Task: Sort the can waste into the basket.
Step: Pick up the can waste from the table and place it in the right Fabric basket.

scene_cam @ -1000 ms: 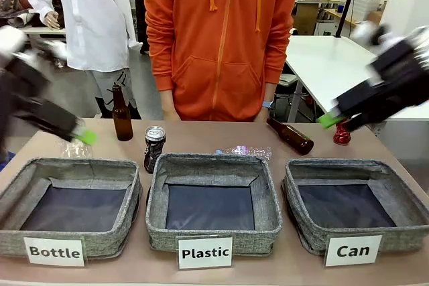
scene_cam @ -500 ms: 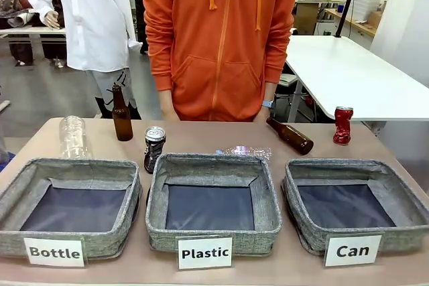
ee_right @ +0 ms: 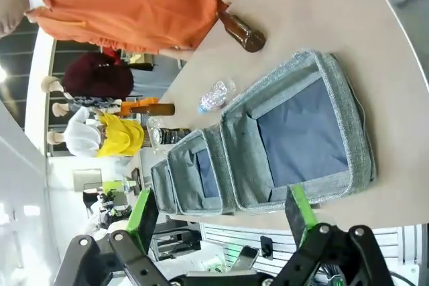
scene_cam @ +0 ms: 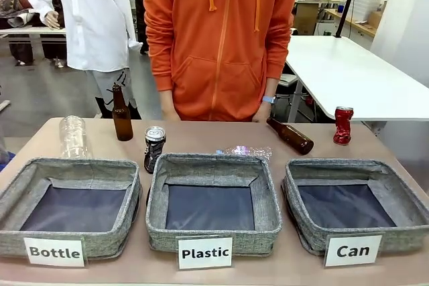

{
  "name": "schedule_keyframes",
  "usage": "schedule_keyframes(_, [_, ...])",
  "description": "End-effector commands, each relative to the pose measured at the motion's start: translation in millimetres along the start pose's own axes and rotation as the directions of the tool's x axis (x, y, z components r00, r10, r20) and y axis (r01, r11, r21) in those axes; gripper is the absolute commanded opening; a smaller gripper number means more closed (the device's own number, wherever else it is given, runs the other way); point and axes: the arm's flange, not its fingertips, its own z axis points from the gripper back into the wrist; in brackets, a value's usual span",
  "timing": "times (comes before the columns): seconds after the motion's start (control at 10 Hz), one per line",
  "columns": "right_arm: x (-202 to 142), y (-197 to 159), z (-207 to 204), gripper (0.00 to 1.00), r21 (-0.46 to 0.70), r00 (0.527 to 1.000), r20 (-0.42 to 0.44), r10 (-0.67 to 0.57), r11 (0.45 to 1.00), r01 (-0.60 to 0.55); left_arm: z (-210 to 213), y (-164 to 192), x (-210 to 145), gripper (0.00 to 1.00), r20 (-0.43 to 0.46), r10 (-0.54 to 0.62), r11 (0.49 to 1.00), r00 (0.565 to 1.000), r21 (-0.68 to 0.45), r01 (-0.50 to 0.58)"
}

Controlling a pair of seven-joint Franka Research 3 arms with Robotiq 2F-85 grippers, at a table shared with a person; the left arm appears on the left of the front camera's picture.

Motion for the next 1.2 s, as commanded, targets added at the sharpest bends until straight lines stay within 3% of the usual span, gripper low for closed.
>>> schedule_keyframes(0.0, [-1,2,8,1.00,0.016,1.000,0.006,0.020,1.000,-0.020,4,-1,-4,1.00,-0.005,-0.030,1.000,1.000,0.004,0.030])
schedule_keyframes(0.3, [-2,3,3,1.00,-0.008,1.000,-0.004,0.002,1.000,-0.002,4,-1,-4,1.00,-0.005,-0.030,1.000,1.000,0.004,0.030])
schedule_keyframes(0.5, [62,13,-34,1.00,-0.238,0.962,-0.174,0.211,0.939,-0.249,4,-1,-4,1.00,-0.005,-0.030,1.000,1.000,0.004,0.030])
schedule_keyframes(0.7, [144,-11,-60,1.00,-0.321,0.905,-0.280,0.321,0.857,-0.404,4,-1,-4,1.00,-0.005,-0.030,1.000,1.000,0.004,0.030])
schedule_keyframes(0.8, [178,-29,-81,1.00,-0.356,0.832,-0.358,0.423,0.762,-0.541,4,-1,-4,1.00,-0.005,-0.030,1.000,1.000,0.004,0.030])
schedule_keyframes(0.9, [199,-43,-107,1.00,-0.396,0.819,-0.317,0.479,0.717,-0.573,4,-1,-4,1.00,-0.005,-0.030,1.000,1.000,0.004,0.030])
schedule_keyframes(1.1, [229,-77,-153,1.00,-0.369,0.843,-0.291,0.453,0.760,-0.535,4,-1,-4,1.00,-0.005,-0.030,1.000,1.000,0.004,0.030])
